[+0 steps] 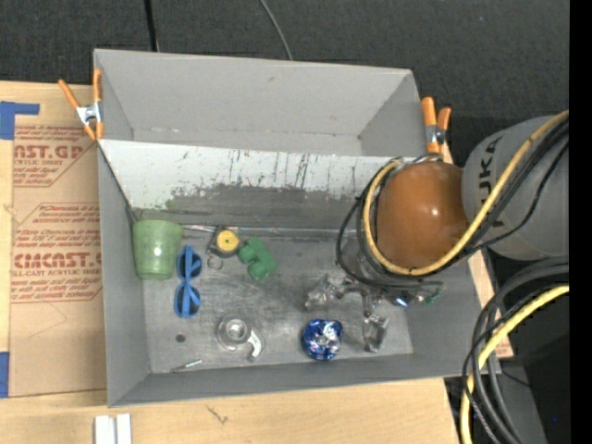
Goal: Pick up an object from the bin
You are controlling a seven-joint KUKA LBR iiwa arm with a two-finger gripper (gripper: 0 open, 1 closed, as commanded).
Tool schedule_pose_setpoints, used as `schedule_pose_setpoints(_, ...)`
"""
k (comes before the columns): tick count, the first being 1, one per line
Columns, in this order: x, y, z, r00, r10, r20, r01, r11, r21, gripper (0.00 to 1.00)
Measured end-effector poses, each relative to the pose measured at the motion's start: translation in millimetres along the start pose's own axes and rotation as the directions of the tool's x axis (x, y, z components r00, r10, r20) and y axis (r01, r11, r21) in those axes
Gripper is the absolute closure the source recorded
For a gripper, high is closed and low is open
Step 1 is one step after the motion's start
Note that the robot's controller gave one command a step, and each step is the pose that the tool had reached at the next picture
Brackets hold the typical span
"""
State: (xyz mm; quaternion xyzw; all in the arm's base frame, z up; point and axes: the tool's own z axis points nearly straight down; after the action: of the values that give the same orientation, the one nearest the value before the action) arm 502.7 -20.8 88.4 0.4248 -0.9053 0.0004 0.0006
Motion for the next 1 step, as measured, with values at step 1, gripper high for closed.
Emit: schedule_pose_setpoints(1, -44.2, 48.4, 16.6, 0.985, -0.174, 0.005, 0.174, 0.985, 0.004, 0.00)
